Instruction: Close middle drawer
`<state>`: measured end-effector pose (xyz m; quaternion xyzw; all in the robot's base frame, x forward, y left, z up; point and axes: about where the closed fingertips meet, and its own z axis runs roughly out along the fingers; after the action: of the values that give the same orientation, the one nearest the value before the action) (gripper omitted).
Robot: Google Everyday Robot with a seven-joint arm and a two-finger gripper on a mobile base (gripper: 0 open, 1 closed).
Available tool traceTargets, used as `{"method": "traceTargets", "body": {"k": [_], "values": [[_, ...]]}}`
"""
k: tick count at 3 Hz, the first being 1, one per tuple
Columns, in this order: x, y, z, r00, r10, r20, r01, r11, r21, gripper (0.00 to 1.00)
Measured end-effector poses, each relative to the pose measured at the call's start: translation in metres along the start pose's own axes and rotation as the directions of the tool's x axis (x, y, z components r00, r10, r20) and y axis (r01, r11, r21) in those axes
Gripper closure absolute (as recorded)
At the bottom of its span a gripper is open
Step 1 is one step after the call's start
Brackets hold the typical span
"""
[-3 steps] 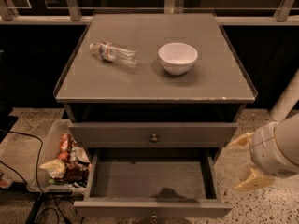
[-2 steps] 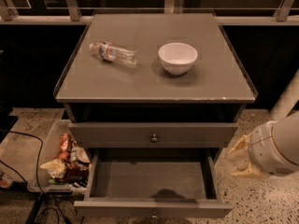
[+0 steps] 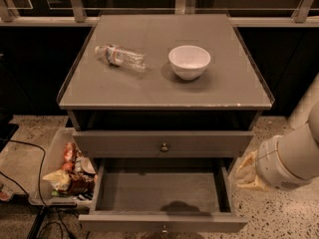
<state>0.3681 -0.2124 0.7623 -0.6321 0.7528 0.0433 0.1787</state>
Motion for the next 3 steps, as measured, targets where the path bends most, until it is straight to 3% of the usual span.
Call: {"method": "traceTargets", "body": {"k": [1, 2, 3], "values": [[0.011, 0.013, 0.056, 0.998, 0.036, 0.044, -0.034, 0.9987, -0.039, 1.00], [0.021, 0.025, 0.108, 0.994, 0.040, 0.102, -0.039, 0.9992, -0.012, 1.00], [0.036, 0.036, 0.155, 0.991, 0.060, 0.121, -0.062, 0.9979, 0.017, 1.00]]}}
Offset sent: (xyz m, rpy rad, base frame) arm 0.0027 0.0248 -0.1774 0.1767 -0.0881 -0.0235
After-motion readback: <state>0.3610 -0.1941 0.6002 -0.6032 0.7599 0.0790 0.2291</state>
